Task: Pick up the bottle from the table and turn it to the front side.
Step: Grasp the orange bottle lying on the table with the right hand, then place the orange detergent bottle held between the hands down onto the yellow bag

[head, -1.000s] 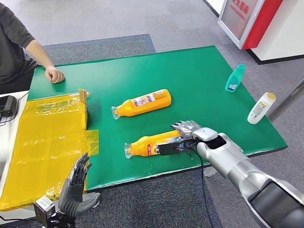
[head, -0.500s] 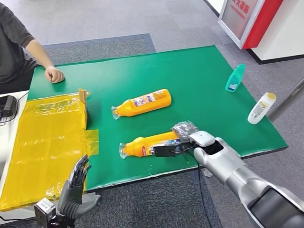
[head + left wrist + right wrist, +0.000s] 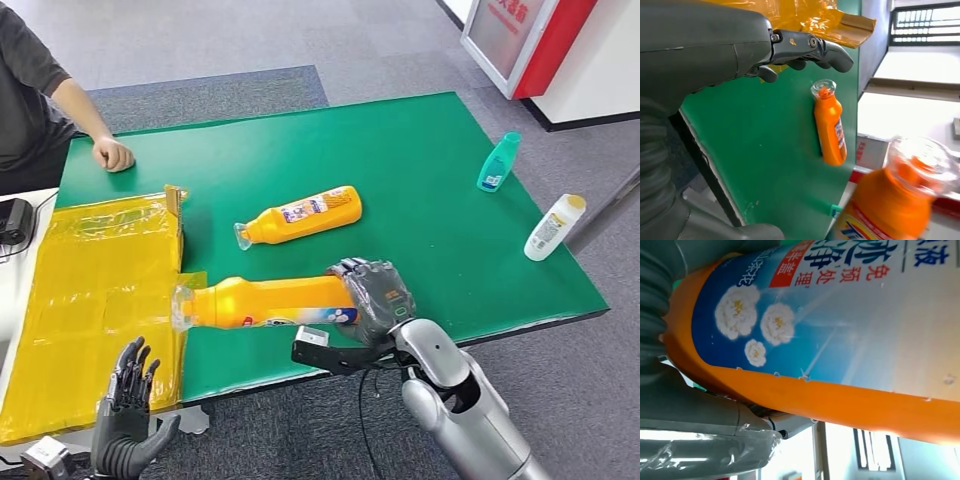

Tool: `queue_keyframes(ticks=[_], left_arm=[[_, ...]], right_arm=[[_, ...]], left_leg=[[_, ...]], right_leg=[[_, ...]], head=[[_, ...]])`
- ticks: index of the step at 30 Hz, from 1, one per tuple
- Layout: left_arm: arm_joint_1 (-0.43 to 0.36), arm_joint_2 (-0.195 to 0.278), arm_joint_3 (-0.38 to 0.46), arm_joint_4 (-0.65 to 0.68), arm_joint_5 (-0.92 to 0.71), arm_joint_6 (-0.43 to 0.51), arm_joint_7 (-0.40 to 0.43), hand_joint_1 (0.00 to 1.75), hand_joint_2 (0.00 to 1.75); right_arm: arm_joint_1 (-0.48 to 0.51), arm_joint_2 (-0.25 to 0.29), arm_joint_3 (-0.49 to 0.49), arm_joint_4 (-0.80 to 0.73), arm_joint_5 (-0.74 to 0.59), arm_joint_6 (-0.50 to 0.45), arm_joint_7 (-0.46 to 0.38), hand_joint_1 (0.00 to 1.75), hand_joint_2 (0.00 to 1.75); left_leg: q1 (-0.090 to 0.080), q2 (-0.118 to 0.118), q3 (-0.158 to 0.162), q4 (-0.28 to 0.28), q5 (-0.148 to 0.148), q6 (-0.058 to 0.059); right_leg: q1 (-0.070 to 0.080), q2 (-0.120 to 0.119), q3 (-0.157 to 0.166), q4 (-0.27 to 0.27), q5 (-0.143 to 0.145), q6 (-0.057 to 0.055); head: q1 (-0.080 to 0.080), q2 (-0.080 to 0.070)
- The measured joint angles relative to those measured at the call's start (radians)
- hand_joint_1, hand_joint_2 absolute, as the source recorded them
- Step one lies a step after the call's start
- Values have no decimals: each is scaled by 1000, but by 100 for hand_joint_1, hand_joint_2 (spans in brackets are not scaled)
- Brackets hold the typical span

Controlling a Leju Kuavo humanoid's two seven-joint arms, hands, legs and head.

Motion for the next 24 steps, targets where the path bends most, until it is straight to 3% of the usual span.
queue_keyframes(ticks=[4, 8, 15, 24], left_arm=[[22, -60, 77, -36, 93, -65, 68, 0, 175], [44, -87, 94, -59, 240, -120, 152, 0, 175], [65, -92, 39, -100, 245, -174, 181, 0, 175], [75, -76, -69, -135, 216, -160, 146, 0, 175]], right_arm=[[81, 75, -27, -119, 38, -48, -30, 175, 175], [116, 127, -28, -154, 56, -123, -62, 175, 175], [134, 174, -29, -128, 47, -189, -93, 175, 175], [141, 200, -28, -98, 43, -210, -124, 175, 175]], left_leg=[[0, 0, 0, 0, 0, -1], [0, 0, 0, 0, 0, -1], [0, 0, 0, 0, 0, -1], [0, 0, 0, 0, 0, -1]], right_leg=[[0, 0, -1, 0, 0, 0], [0, 0, -1, 0, 0, -1], [0, 0, -1, 0, 0, 0], [0, 0, -1, 0, 0, 0]], head=[[0, 0], [0, 0], [0, 0], [0, 0]])
